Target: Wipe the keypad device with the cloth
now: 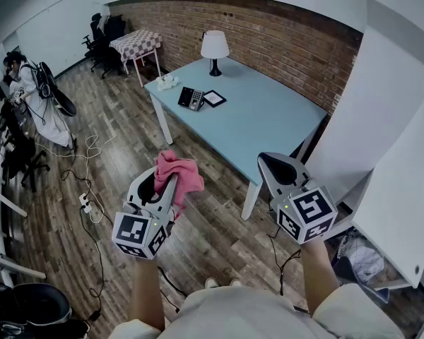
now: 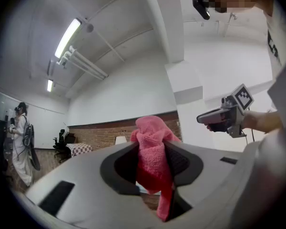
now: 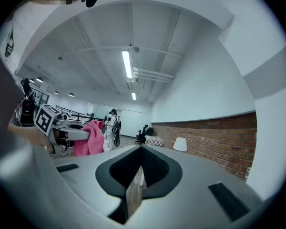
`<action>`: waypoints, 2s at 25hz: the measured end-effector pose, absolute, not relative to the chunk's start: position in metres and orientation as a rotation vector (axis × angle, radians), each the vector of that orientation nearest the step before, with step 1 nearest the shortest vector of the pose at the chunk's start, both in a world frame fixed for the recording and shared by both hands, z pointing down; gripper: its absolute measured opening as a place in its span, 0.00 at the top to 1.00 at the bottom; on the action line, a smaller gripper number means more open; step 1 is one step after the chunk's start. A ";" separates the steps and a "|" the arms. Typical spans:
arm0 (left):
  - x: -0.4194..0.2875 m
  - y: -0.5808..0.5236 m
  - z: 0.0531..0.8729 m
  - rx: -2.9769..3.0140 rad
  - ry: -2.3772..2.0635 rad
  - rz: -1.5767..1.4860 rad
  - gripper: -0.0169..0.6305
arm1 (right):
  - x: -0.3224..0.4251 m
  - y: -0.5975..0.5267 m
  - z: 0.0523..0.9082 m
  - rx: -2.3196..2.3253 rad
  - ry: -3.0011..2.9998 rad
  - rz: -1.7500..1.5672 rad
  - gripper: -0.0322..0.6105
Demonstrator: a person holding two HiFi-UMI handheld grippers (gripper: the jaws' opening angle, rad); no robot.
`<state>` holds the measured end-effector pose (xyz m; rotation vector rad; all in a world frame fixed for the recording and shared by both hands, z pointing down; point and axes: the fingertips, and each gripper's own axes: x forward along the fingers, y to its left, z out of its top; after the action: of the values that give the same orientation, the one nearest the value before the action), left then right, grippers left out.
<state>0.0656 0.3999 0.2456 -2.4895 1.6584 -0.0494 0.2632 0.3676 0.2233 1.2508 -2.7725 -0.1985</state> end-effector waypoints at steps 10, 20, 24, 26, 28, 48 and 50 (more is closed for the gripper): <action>0.052 0.403 0.253 -2.512 1.651 -0.082 0.73 | 0.249 0.366 0.229 1.322 -2.739 -0.192 0.92; 0.012 0.386 0.268 -2.572 1.613 -0.059 0.73 | 0.194 0.340 0.251 1.347 -2.693 -0.123 0.92; -0.002 0.372 0.275 -2.595 1.597 -0.054 0.73 | 0.178 0.328 0.254 1.364 -2.692 -0.115 0.92; -0.008 0.365 0.279 -2.612 1.593 -0.050 0.73 | 0.171 0.322 0.253 1.360 -2.707 -0.118 0.92; -0.015 0.356 0.283 -2.616 1.596 -0.053 0.73 | 0.166 0.313 0.253 1.360 -2.715 -0.129 0.92; -0.075 0.140 0.289 -2.568 1.677 -0.129 0.73 | 0.102 0.096 0.265 1.232 -2.756 -0.193 0.92; -0.077 0.115 0.289 -2.567 1.677 -0.129 0.73 | 0.100 0.069 0.266 1.238 -2.739 -0.200 0.92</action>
<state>-0.0770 0.1150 0.2887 -2.5666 1.6766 -0.1285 0.1003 0.0687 0.2656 1.2377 -2.7394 -0.1997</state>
